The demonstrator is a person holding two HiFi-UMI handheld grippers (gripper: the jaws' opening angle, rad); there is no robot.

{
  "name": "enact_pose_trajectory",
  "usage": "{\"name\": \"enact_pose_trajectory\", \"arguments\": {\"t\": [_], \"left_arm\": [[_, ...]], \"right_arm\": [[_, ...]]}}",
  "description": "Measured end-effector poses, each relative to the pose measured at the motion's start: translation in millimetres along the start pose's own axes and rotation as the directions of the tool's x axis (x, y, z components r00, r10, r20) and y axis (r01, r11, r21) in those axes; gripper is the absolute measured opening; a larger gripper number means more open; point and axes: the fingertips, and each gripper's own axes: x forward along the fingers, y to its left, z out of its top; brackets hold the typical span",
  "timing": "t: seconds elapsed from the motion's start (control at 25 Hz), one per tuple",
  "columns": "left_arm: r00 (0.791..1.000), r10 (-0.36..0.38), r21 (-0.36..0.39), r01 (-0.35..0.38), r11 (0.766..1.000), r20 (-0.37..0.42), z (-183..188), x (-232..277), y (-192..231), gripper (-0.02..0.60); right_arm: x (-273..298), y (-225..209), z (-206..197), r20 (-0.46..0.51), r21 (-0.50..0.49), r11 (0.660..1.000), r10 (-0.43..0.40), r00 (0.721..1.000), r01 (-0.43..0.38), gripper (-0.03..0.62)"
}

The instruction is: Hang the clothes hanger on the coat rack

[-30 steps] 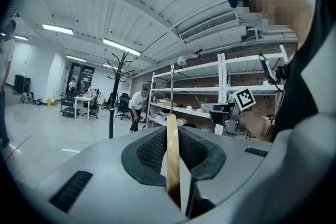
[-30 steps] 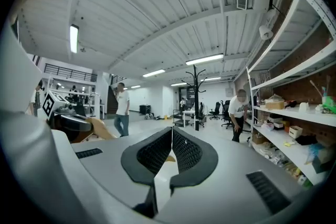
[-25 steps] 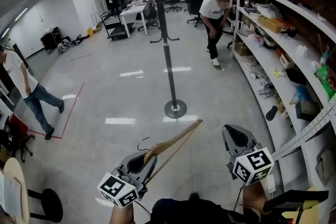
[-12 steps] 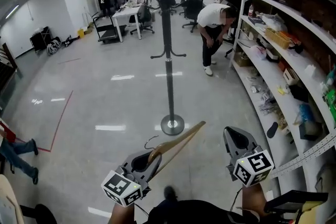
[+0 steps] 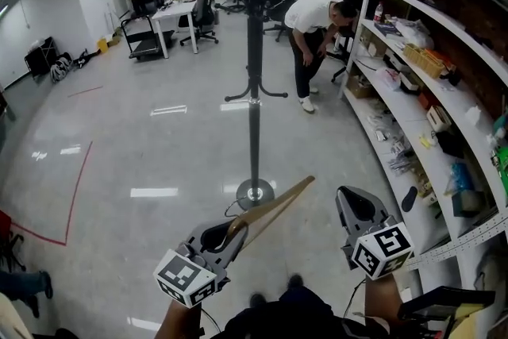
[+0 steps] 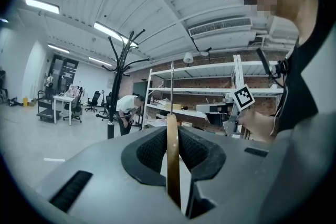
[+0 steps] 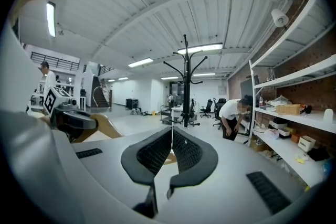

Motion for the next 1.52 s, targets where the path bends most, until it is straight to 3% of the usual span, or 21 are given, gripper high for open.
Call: {"name": "enact_pose_trajectory", "arguments": {"t": [0.4,0.88,1.12,1.52], "left_arm": [[0.998,-0.020,0.013,0.021,1.000,-0.055,4.5,121.7,64.6,0.052],[0.989,0.073,-0.006,-0.074,0.997,-0.127,3.8,243.7,128.1,0.052],[0.985,0.095,-0.042,-0.102,0.994,-0.146,-7.8,282.1,162.7,0.052],[0.973,0.112,-0.089,-0.132,0.987,-0.203,-55.8,324.3,239.2,0.052]], "right_arm": [[97.7,-77.0,1.5,0.042,0.028,0.999,0.034,0.999,-0.035,0.008],[199.5,-162.2,3.7,0.063,0.043,0.987,0.153,0.986,-0.156,0.008],[245.5,-174.5,-9.7,0.014,0.059,0.981,0.185,0.983,-0.186,0.008],[305.1,-185.3,-13.6,-0.031,0.050,0.989,0.144,0.989,-0.142,0.008]]}}
